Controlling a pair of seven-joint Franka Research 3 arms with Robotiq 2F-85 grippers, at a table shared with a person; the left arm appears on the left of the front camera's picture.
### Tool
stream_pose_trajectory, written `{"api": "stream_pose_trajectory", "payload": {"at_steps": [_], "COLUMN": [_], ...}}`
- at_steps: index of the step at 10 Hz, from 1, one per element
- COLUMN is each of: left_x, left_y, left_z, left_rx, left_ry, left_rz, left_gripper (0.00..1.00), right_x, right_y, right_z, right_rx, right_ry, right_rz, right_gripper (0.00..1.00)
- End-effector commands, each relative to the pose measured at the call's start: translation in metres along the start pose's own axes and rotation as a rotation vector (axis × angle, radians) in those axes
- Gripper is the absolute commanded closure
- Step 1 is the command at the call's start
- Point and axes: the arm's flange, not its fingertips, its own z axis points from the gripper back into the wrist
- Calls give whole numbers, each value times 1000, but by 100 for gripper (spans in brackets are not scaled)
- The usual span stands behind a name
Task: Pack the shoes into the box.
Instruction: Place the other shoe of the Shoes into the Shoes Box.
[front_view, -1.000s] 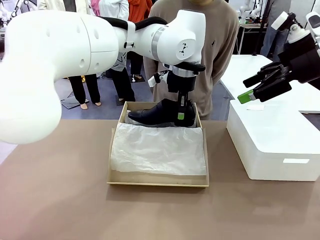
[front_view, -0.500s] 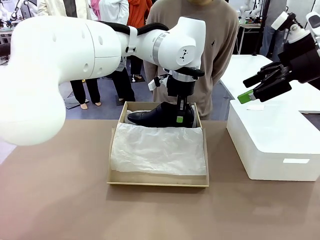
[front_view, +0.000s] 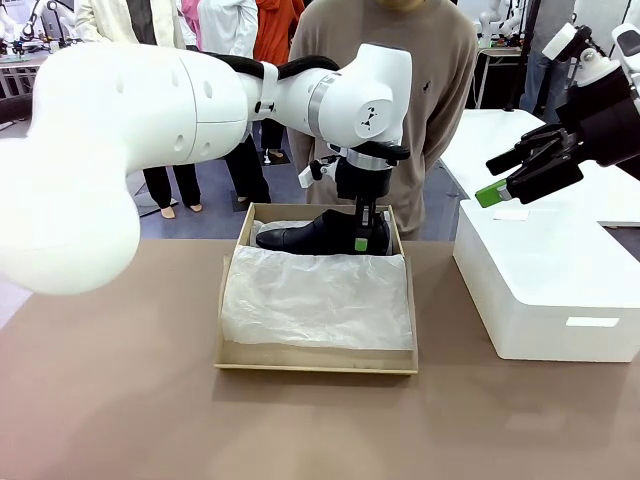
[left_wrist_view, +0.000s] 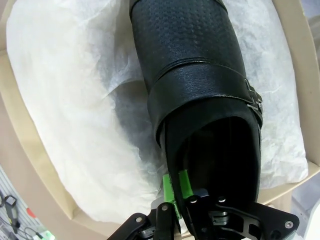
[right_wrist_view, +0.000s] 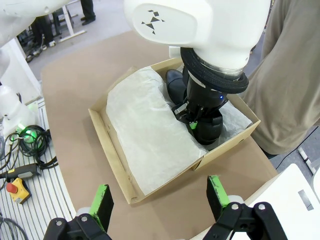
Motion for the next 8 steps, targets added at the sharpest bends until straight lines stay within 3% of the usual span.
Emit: {"api": "stream_pose_trajectory", "payload": {"at_steps": [1,4,5,8], "left_x": [-7,-5,-4,7], "left_y": [-4,-3,-2,8], "left_z": [11,24,33,71], "left_rx": [8,0,1,-21], "left_ry": [1,2,5,41], "left_rz": [58,63,66,76], "left_gripper": [63,5,0,0], "right_x": [0,0,0,0], "right_y": [-3,-3,-3,-3], "right_z": [-2,-2,-2,-2], "right_rx": [17,17,17,17], "right_ry": [-25,-25,-25,-25], "right_rz": [19,19,19,19], "right_gripper": [0,0,0,0]}}
